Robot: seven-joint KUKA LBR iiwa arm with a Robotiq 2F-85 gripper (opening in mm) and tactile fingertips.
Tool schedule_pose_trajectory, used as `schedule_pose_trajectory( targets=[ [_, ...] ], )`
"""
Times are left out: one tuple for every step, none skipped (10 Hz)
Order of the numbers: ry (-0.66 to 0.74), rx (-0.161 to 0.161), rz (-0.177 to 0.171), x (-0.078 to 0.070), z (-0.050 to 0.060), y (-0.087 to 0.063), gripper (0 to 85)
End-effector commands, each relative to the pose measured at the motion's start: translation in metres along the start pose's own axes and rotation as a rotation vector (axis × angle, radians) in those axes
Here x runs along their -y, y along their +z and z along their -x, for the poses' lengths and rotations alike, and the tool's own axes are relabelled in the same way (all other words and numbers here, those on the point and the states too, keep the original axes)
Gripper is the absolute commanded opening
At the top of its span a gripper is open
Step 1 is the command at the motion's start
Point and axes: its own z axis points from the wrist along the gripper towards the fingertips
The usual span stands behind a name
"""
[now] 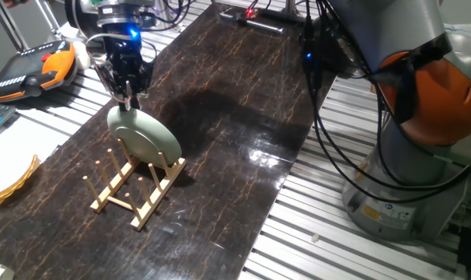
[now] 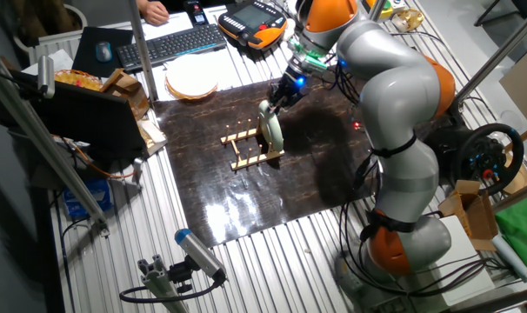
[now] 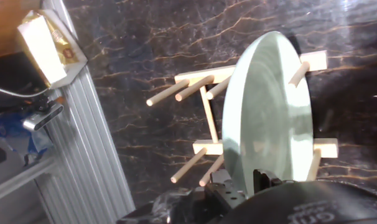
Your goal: Take the dish off the dish rack
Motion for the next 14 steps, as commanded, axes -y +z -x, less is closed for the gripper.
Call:
schedule_pose_trajectory(
  targets=[
    [-0.006,-0.012,0.012,0.000,0.000,0.002,29.3],
    [-0.012,-0.034,0.038,0.001,0.000,0.002,29.3],
    [-0.018,-0.038,0.037,0.003,0.001,0.001,29.0],
    [-0.025,-0.043,0.045,0.008,0.001,0.001,28.3],
    [-0.029,-0.047,0.066,0.011,0.002,0.001,27.0],
    [-0.034,-0.047,0.068,0.013,0.001,0.001,24.7],
    [-0.037,-0.056,0.075,0.013,0.000,0.000,22.0],
    [-0.034,-0.062,0.078,0.013,-0.001,0.000,19.0],
    [-0.030,-0.065,0.084,0.013,-0.002,0.000,18.0],
    [-0.022,-0.063,0.088,0.013,-0.002,-0.001,20.0],
    [-0.022,-0.063,0.090,0.015,-0.001,-0.002,19.7],
    [-0.022,-0.067,0.093,0.015,-0.001,-0.003,19.0],
    [-0.023,-0.069,0.093,0.015,-0.001,-0.003,18.3],
    [-0.024,-0.070,0.093,0.015,-0.001,-0.003,17.7]
  ],
)
